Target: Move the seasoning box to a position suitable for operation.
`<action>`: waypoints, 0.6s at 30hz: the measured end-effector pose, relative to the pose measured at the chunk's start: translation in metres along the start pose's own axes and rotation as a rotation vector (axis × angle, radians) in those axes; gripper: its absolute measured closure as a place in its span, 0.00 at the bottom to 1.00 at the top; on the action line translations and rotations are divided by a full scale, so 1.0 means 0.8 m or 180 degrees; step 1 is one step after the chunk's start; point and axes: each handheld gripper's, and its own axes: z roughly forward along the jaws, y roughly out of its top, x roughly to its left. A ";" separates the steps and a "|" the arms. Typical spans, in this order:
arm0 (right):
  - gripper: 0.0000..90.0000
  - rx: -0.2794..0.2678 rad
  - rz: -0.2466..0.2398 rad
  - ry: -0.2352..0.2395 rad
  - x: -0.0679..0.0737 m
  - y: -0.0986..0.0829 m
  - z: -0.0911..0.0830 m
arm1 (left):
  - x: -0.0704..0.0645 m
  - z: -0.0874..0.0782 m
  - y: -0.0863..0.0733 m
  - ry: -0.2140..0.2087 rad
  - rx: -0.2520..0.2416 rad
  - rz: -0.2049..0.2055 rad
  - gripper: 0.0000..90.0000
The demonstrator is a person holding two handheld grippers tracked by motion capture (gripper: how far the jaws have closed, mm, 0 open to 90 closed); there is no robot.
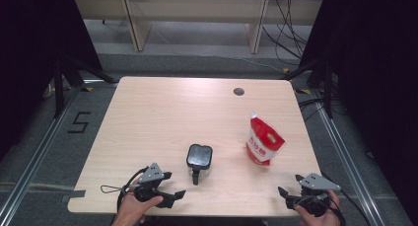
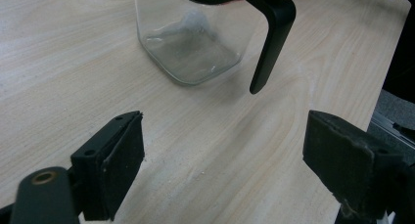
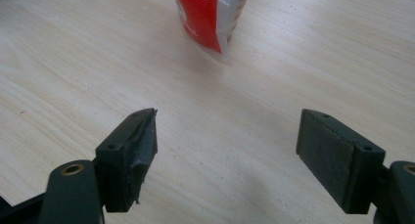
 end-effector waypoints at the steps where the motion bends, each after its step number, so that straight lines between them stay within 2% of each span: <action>1: 0.27 0.0000 0.0000 0.0000 0.000 0.000 0.000 | 0.000 0.000 0.001 0.0002 0.0009 0.0008 0.16; 2: 0.27 -0.0048 -0.0143 -0.0074 -0.003 0.001 0.000 | -0.003 0.001 0.000 0.0005 -0.0040 -0.0036 0.16; 3: 0.27 -0.0043 -0.0154 -0.0049 -0.004 0.001 0.000 | -0.002 0.002 0.000 -0.0007 -0.0040 -0.0034 0.16; 5: 0.27 0.0003 -0.0105 0.0005 -0.002 0.001 0.001 | -0.003 0.002 0.002 -0.0007 -0.0052 0.0029 0.16; 7: 0.27 -0.0020 -0.0105 -0.0052 -0.003 0.001 0.000 | -0.004 0.002 0.002 0.0047 -0.0072 0.0072 0.16; 8: 0.26 -0.0059 -0.0132 -0.0090 -0.003 0.001 0.000 | -0.007 0.001 0.002 0.0088 -0.0044 0.0006 0.16; 10: 0.26 -0.0066 -0.0130 -0.0079 -0.004 0.001 0.000 | -0.008 0.002 0.003 0.0105 -0.0056 0.0019 0.16; 11: 0.26 -0.0037 -0.0106 -0.0058 -0.004 0.001 0.000 | -0.010 0.003 0.004 0.0129 -0.0063 -0.0069 0.16; 12: 0.26 -0.0030 -0.0081 -0.0081 -0.004 0.001 -0.001 | -0.011 0.003 0.006 0.0162 -0.0017 -0.0003 0.16; 15: 0.26 -0.0023 -0.0088 -0.0048 -0.004 0.001 0.000 | -0.017 0.004 0.007 0.0143 -0.0060 -0.0031 0.16; 16: 0.26 -0.0070 -0.0130 -0.0071 -0.005 0.001 0.001 | -0.022 0.006 0.009 0.0110 -0.0143 -0.0056 0.16; 18: 0.26 -0.0071 -0.0123 -0.0072 -0.004 0.001 0.001 | -0.024 0.006 0.011 0.0103 -0.0133 -0.0037 0.16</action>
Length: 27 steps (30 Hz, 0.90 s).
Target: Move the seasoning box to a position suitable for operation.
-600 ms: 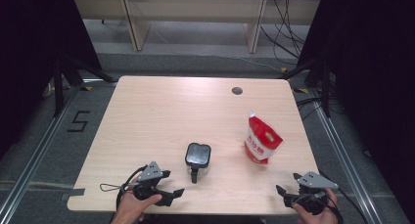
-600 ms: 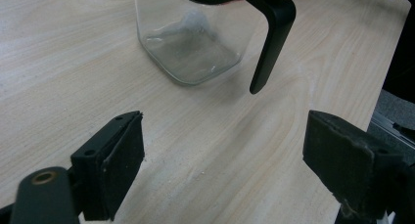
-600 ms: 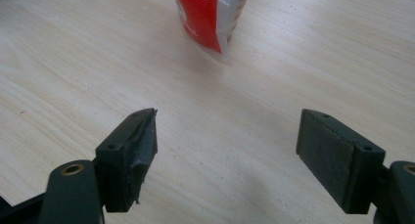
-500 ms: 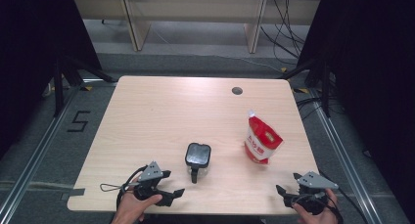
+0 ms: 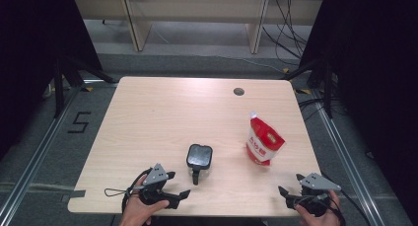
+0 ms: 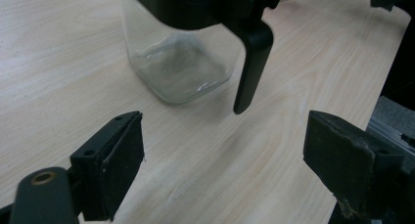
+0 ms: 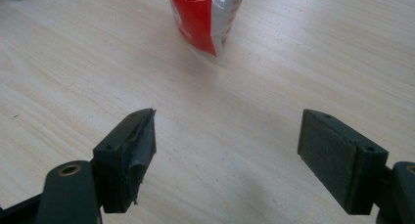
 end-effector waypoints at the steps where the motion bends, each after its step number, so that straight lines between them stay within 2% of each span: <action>1: 0.26 -0.0004 -0.0007 -0.0012 0.000 0.000 0.000 | -0.002 0.000 0.002 -0.0011 -0.0003 0.0019 0.16; 3: 0.26 -0.0002 0.0003 -0.0005 0.000 0.000 0.000 | -0.008 0.003 0.003 -0.0012 -0.0059 0.0014 0.17; 5: 0.25 0.0011 -0.0006 -0.0010 0.000 0.000 0.000 | -0.013 0.005 0.005 0.0019 -0.0038 0.0068 0.18; 7: 0.25 0.0034 0.0015 0.0029 0.001 0.000 0.000 | -0.017 0.009 0.006 -0.0007 -0.0069 0.0099 0.21; 9: 0.24 0.0026 0.0026 0.0025 0.001 0.000 0.001 | -0.022 0.012 0.007 0.0031 -0.0096 0.0139 0.32; 12: 0.24 0.0039 0.0037 0.0062 0.001 0.000 0.001 | -0.029 0.024 0.010 0.0089 -0.0123 0.0335 0.49; 13: 0.24 0.0036 0.0048 0.0054 0.001 0.000 0.001 | -0.031 0.027 0.010 0.0126 -0.0104 0.0329 0.51; 14: 0.24 0.0036 0.0078 0.0071 0.002 0.000 0.001 | -0.029 0.030 0.011 0.0142 -0.0068 0.0413 0.54; 15: 0.24 0.0016 0.0082 0.0068 0.002 0.000 0.001 | -0.028 0.033 0.012 0.0149 -0.0066 0.0438 0.58; 16: 0.24 0.0010 0.0045 0.0068 0.001 0.000 0.001 | -0.029 0.036 0.012 0.0133 -0.0116 0.0398 0.60; 18: 0.24 0.0023 0.0054 0.0071 0.001 0.000 0.001 | -0.028 0.040 0.014 0.0168 -0.0120 0.0431 0.67; 19: 0.24 0.0022 0.0050 0.0083 0.001 0.000 0.002 | -0.026 0.041 0.015 0.0165 -0.0112 0.0507 0.69; 20: 0.24 0.0026 0.0038 0.0091 0.000 0.000 0.002 | -0.026 0.042 0.015 0.0177 -0.0121 0.0497 0.72; 21: 0.24 0.0010 0.0044 0.0109 0.000 -0.001 0.003 | -0.024 0.042 0.016 0.0193 -0.0086 0.0557 0.75; 22: 0.24 0.0016 0.0061 0.0078 0.001 -0.001 0.003 | -0.027 0.043 0.016 0.0200 -0.0101 0.0482 0.80; 23: 0.24 0.0016 0.0061 0.0078 0.001 -0.001 0.003 | -0.026 0.044 0.016 0.0194 -0.0096 0.0492 0.80; 24: 0.24 0.0019 0.0138 0.0120 0.003 -0.001 0.003 | -0.026 0.043 0.017 0.0198 -0.0080 0.0512 0.82; 25: 0.24 0.0020 0.0139 0.0121 0.003 -0.001 0.003 | -0.025 0.042 0.017 0.0200 -0.0069 0.0590 0.82; 27: 0.24 0.0031 0.0122 0.0100 0.003 -0.001 0.002 | -0.024 0.040 0.016 0.0211 -0.0088 0.0493 0.82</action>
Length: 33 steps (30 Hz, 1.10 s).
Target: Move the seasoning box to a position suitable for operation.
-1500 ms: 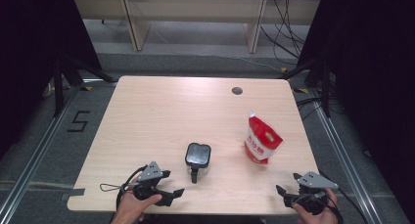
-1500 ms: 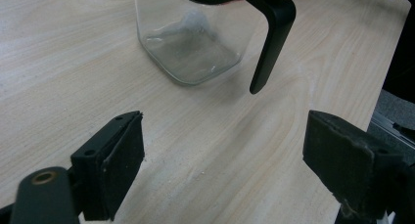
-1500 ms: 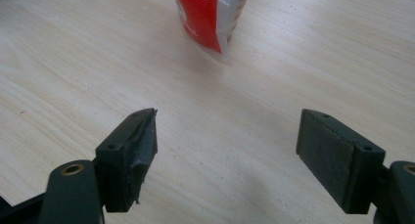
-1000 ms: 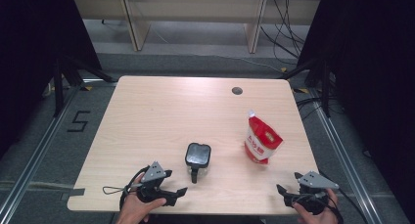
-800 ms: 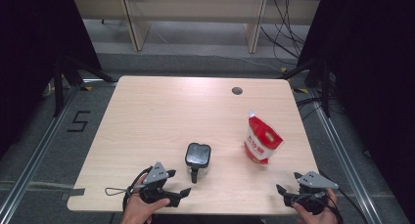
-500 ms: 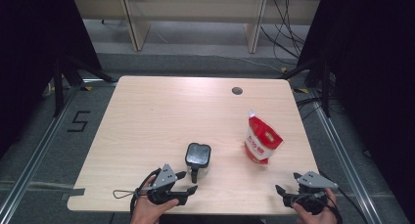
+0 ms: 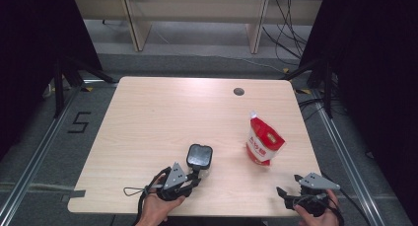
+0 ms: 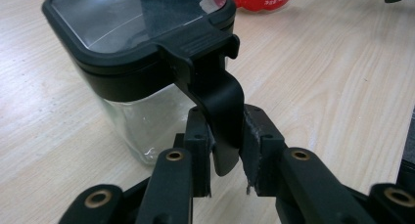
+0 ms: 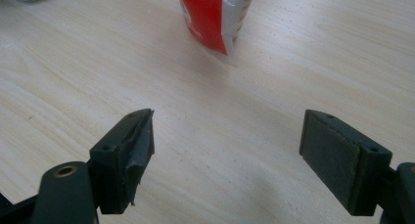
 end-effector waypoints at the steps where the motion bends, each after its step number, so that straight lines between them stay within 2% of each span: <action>1: 0.24 0.0000 -0.0019 -0.0012 -0.001 0.000 0.000 | 0.003 -0.001 0.000 -0.0002 -0.0006 0.0059 0.82; 2: 0.24 -0.0010 -0.0060 0.0005 -0.003 0.000 0.001 | 0.004 -0.002 -0.001 0.0013 -0.0014 0.0003 0.82; 3: 0.24 0.0020 0.0035 0.0076 -0.002 -0.001 0.001 | 0.006 -0.003 -0.002 0.0008 -0.0030 0.0008 0.82; 4: 0.24 0.0020 0.0035 0.0076 -0.002 -0.001 0.001 | 0.009 -0.004 -0.002 -0.0011 -0.0010 0.0056 0.82; 5: 0.24 0.0040 0.0109 0.0086 0.001 -0.001 0.001 | 0.009 -0.006 -0.004 -0.0006 -0.0023 -0.0033 0.82; 7: 0.24 0.0054 0.0098 0.0064 0.001 -0.001 0.000 | 0.009 -0.007 -0.005 0.0002 -0.0029 -0.0060 0.82; 8: 0.24 0.0015 0.0017 0.0093 -0.002 -0.001 0.002 | 0.014 -0.010 -0.004 0.0004 0.0009 0.0065 0.82; 9: 0.24 0.0027 -0.0006 0.0135 -0.003 0.000 0.002 | 0.013 -0.012 -0.005 0.0045 0.0043 0.0007 0.82; 10: 0.24 0.0030 -0.0007 0.0131 -0.003 0.000 0.002 | 0.014 -0.012 -0.006 0.0022 0.0017 -0.0032 0.82; 13: 0.24 0.0034 -0.0018 0.0128 -0.003 -0.001 0.002 | 0.022 -0.017 -0.007 0.0079 0.0033 0.0030 0.81; 14: 0.24 0.0032 -0.0018 0.0129 -0.004 -0.001 0.002 | 0.022 -0.018 -0.008 0.0079 0.0009 -0.0074 0.81; 15: 0.24 0.0031 -0.0020 0.0127 -0.004 -0.001 0.002 | 0.025 -0.020 -0.008 0.0105 0.0027 -0.0016 0.81; 16: 0.24 0.0033 -0.0021 0.0125 -0.004 -0.001 0.002 | 0.026 -0.022 -0.008 0.0150 0.0035 -0.0029 0.81; 17: 0.24 0.0038 -0.0024 0.0121 -0.004 -0.001 0.002 | 0.028 -0.022 -0.009 0.0140 0.0010 -0.0079 0.81; 19: 0.24 0.0045 0.0003 0.0119 -0.003 -0.001 0.002 | 0.031 -0.024 -0.009 0.0184 0.0002 -0.0066 0.81; 20: 0.24 0.0048 -0.0005 0.0118 -0.003 -0.001 0.002 | 0.034 -0.026 -0.009 0.0209 0.0044 0.0015 0.80; 21: 0.24 0.0050 -0.0007 0.0120 -0.002 -0.001 0.002 | 0.034 -0.026 -0.010 0.0212 0.0010 -0.0088 0.80; 23: 0.24 0.0057 -0.0024 0.0106 -0.002 -0.001 0.002 | 0.036 -0.027 -0.009 0.0235 -0.0009 -0.0104 0.80; 24: 0.24 0.0097 0.0024 0.0068 0.000 -0.001 0.001 | 0.037 -0.028 -0.009 0.0249 -0.0012 -0.0158 0.80; 25: 0.24 0.0050 -0.0098 0.0045 -0.003 -0.001 0.002 | 0.038 -0.028 -0.009 0.0260 -0.0029 -0.0182 0.78; 27: 0.24 0.0050 -0.0091 0.0075 -0.003 -0.001 0.003 | 0.038 -0.029 -0.006 0.0272 -0.0047 -0.0157 0.77; 28: 0.24 0.0080 -0.0029 0.0151 -0.001 -0.001 0.004 | 0.037 -0.028 -0.005 0.0279 -0.0059 -0.0141 0.77; 29: 0.24 0.0078 -0.0040 0.0089 0.000 -0.001 0.003 | 0.037 -0.028 -0.005 0.0281 -0.0048 -0.0124 0.78; 31: 0.24 0.0084 -0.0025 0.0084 0.000 -0.001 0.003 | 0.038 -0.028 -0.004 0.0282 -0.0029 -0.0153 0.78; 33: 0.24 0.0051 -0.0093 0.0051 -0.001 -0.001 0.004 | 0.038 -0.027 -0.004 0.0288 -0.0050 -0.0210 0.78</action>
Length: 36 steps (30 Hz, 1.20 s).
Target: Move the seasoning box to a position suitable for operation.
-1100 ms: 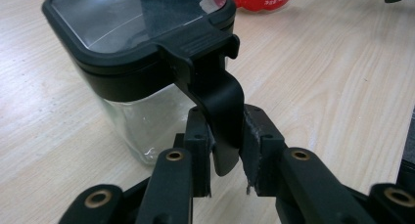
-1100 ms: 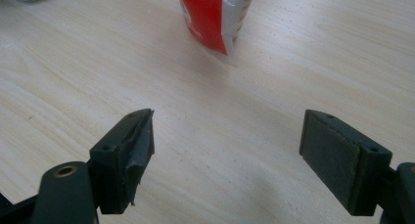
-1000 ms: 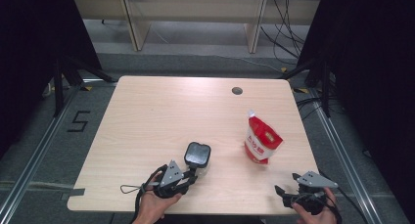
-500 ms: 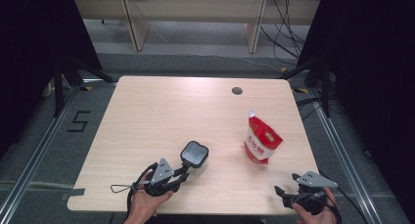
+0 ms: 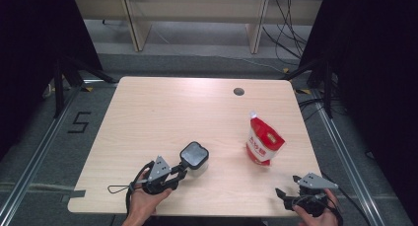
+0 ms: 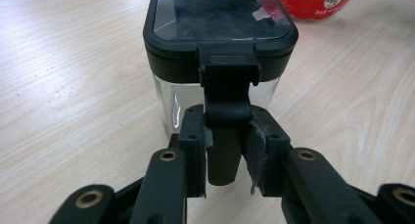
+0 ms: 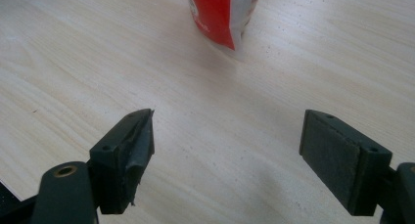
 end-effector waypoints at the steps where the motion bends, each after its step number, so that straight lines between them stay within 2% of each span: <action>1: 0.24 0.0014 -0.0013 0.0006 0.000 0.000 0.000 | 0.002 0.000 0.001 0.0023 0.0009 0.0065 0.78; 2: 0.24 0.0014 -0.0013 0.0006 0.000 0.000 0.000 | 0.003 0.000 0.002 0.0027 0.0007 0.0094 0.78; 3: 0.24 0.0013 -0.0008 0.0008 0.000 0.000 0.000 | 0.002 0.001 0.001 0.0038 -0.0006 0.0013 0.78; 4: 0.24 0.0012 -0.0007 0.0010 0.000 0.000 0.000 | 0.004 0.001 0.001 0.0044 0.0002 0.0026 0.78; 5: 0.24 0.0031 0.0050 0.0096 0.001 0.000 0.001 | 0.007 0.001 0.002 0.0047 0.0001 0.0076 0.79; 6: 0.24 0.0049 -0.0007 0.0115 0.000 0.001 0.002 | 0.009 0.001 0.002 0.0064 0.0012 0.0084 0.79; 7: 0.24 0.0072 -0.0016 0.0147 -0.001 0.001 0.001 | 0.009 0.001 0.001 0.0089 0.0003 0.0028 0.79; 10: 0.24 0.0080 0.0015 0.0168 -0.001 0.001 0.001 | 0.013 0.002 0.002 0.0104 0.0010 0.0083 0.79; 12: 0.24 0.0078 0.0013 0.0169 0.000 0.001 0.001 | 0.013 0.003 0.001 0.0132 0.0031 0.0022 0.79; 14: 0.25 0.0077 0.0010 0.0165 0.000 0.001 0.001 | 0.016 0.002 0.002 0.0093 0.0022 0.0110 0.80; 19: 0.25 0.0074 0.0000 0.0157 -0.001 0.001 0.001 | 0.017 0.002 0.001 0.0024 0.0012 0.0078 0.80; 23: 0.25 0.0069 -0.0001 0.0161 -0.001 0.001 0.001 | 0.019 0.001 0.000 -0.0023 0.0014 0.0202 0.80; 24: 0.25 0.0069 0.0000 0.0158 -0.001 0.001 0.001 | 0.018 0.001 0.000 -0.0060 0.0012 0.0184 0.80; 26: 0.25 0.0066 0.0017 0.0160 0.000 0.001 0.000 | 0.017 0.001 0.000 -0.0130 -0.0003 0.0242 0.80; 27: 0.25 0.0066 0.0002 0.0162 0.000 0.001 0.001 | 0.015 0.001 -0.001 -0.0150 0.0008 0.0193 0.80; 29: 0.25 0.0069 0.0002 0.0161 0.000 0.001 0.000 | 0.015 0.001 -0.001 -0.0207 0.0015 0.0284 0.80; 30: 0.25 0.0069 0.0003 0.0162 0.000 0.001 0.001 | 0.012 0.000 -0.001 -0.0211 0.0017 0.0219 0.80; 34: 0.25 0.0074 -0.0005 0.0153 0.000 0.001 0.001 | 0.006 0.000 -0.001 -0.0288 0.0016 0.0310 0.81; 35: 0.25 0.0074 -0.0004 0.0154 0.000 0.001 0.001 | 0.003 0.000 -0.002 -0.0312 0.0015 0.0240 0.81; 36: 0.25 0.0073 -0.0003 0.0151 0.000 0.001 0.001 | 0.003 -0.002 -0.002 -0.0315 0.0031 0.0293 0.81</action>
